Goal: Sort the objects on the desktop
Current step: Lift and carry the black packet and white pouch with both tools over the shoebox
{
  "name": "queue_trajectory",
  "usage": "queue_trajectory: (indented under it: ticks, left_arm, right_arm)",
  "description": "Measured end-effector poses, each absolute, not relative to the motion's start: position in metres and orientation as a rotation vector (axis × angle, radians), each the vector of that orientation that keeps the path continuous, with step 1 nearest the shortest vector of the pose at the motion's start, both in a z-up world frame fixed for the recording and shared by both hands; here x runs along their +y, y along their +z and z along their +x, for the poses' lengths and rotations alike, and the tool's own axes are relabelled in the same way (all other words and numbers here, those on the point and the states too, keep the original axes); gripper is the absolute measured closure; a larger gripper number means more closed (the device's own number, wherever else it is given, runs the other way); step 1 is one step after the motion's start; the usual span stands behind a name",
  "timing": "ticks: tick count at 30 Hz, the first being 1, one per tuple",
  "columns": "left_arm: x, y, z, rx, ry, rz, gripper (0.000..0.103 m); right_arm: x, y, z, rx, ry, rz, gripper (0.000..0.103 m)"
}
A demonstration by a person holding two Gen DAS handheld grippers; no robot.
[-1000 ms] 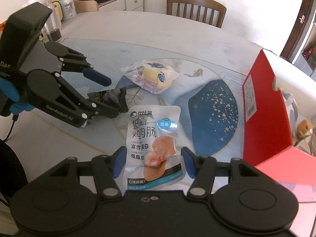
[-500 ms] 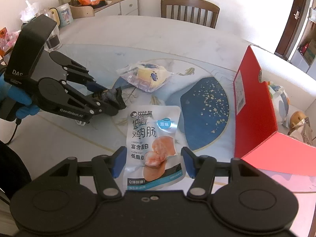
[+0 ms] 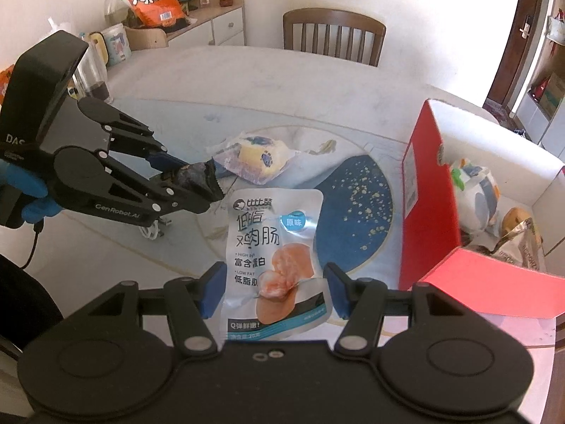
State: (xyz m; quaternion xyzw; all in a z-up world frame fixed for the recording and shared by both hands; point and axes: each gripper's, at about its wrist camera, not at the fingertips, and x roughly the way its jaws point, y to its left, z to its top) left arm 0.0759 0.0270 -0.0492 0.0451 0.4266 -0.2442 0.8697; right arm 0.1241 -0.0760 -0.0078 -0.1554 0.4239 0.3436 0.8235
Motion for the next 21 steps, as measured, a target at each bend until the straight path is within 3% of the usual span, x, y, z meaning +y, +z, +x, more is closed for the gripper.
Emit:
queue_trajectory:
  ticks: [21]
  left_arm:
    - [-0.034, 0.021, 0.093, 0.776, -0.556, 0.092, 0.069]
  right_arm:
    - [-0.14, 0.035, 0.153, 0.824, 0.682, -0.301, 0.044]
